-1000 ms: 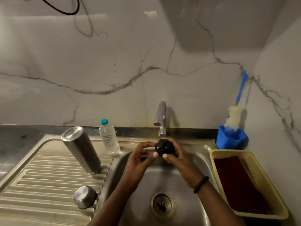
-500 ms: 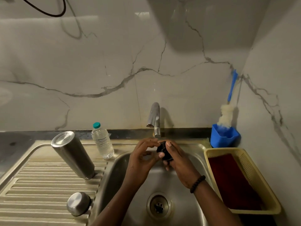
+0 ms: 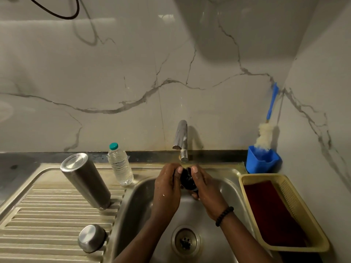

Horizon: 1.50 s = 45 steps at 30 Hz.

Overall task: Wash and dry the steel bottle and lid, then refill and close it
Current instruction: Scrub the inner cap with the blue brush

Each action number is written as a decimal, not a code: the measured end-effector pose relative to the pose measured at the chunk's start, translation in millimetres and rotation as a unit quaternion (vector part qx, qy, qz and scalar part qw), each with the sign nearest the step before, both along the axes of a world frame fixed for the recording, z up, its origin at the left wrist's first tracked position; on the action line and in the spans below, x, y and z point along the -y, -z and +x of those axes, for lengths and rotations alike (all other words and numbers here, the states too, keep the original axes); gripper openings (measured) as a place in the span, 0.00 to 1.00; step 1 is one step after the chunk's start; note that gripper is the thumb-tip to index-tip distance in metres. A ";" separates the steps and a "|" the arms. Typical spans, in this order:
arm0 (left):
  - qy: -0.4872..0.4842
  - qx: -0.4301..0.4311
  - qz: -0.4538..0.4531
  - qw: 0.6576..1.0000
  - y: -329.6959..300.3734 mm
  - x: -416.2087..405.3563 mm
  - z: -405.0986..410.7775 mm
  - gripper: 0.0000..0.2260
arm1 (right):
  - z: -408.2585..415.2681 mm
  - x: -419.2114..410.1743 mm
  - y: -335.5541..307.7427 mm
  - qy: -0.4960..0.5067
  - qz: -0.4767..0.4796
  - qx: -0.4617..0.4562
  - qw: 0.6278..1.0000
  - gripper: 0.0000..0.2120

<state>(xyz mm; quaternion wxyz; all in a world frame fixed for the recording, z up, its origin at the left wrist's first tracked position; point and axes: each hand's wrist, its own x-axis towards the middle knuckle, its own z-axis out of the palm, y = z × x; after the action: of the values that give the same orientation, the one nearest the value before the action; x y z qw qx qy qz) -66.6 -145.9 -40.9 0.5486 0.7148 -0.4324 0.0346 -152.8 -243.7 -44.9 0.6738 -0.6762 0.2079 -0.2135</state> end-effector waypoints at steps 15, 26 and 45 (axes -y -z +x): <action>0.144 -0.321 0.019 0.936 6.6 4.6 -3.2 0.15 | -3.6 7.5 -3.1 0.010 0.031 -0.057 0.998 0.23; 0.128 -0.315 0.017 0.940 7.3 33.4 -1.4 0.17 | -31.1 206.0 -37.8 0.069 -0.676 -0.358 0.640 0.24; 0.109 -0.328 0.045 0.937 26.7 50.8 -0.5 0.17 | -17.3 251.2 -115.9 -0.089 -0.761 -0.624 0.152 0.17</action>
<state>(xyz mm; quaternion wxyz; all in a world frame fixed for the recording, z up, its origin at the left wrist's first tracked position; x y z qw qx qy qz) -67.1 -196.7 -67.6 0.6279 0.6589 -0.3046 -0.2807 -170.1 -494.8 71.0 -0.5231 -0.7676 0.2294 0.2909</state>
